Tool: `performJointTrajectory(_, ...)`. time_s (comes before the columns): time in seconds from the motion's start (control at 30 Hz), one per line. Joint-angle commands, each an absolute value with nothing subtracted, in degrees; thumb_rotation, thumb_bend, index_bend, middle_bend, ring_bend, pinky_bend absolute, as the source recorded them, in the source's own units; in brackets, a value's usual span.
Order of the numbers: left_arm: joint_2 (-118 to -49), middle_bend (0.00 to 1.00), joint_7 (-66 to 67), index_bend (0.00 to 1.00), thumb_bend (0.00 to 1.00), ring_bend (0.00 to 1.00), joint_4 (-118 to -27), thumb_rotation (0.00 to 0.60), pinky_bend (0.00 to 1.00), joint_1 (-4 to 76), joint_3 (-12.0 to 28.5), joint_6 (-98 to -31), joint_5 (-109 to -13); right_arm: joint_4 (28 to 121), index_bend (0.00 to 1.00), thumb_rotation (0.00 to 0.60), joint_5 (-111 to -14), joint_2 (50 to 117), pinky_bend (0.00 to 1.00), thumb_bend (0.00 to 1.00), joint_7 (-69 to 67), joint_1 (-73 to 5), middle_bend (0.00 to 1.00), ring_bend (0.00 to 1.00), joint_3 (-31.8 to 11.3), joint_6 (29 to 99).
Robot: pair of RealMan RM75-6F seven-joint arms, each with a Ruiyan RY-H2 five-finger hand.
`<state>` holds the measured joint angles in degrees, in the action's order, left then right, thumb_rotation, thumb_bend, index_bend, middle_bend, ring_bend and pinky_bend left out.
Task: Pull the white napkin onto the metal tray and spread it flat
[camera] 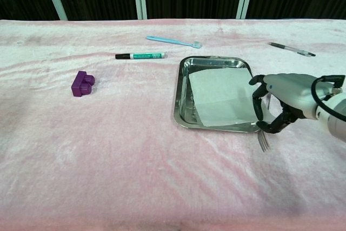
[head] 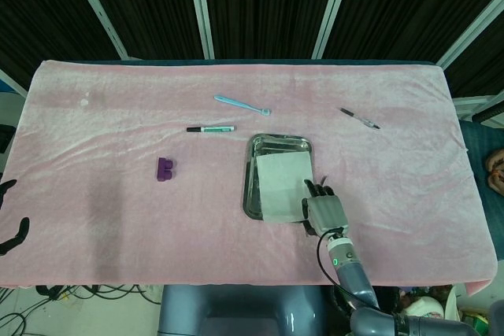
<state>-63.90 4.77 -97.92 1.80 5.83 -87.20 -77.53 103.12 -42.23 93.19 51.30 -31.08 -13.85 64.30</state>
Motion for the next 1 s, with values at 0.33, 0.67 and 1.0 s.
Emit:
performJointTrajectory(0.33,-63.9,0.04,4.7,0.15,0.4,0.0,-97.9,0.6,0.0,1.8,5.8,-87.1,-77.5,102.7,0.78,0.6,-35.8,96.1,0.16,0.38,50.6,-35.3,0.08,0.15,-15.6,67.5)
performJointTrajectory(0.67,-63.8,0.04,4.7,0.15,0.4,0.0,-98.0,0.6,0.0,1.8,5.8,-87.0,-77.3,101.3,0.8,0.6,-33.9,97.6,0.16,0.38,52.0,-37.3,0.08,0.15,-14.6,72.3)
performJointTrajectory(1.0,-63.9,0.04,5.0,0.15,0.4,0.0,-98.1,0.6,0.0,1.9,5.8,-86.9,-77.2,101.3,0.8,0.6,-29.0,99.7,0.16,0.38,55.4,-39.6,0.08,0.15,-14.9,76.4)
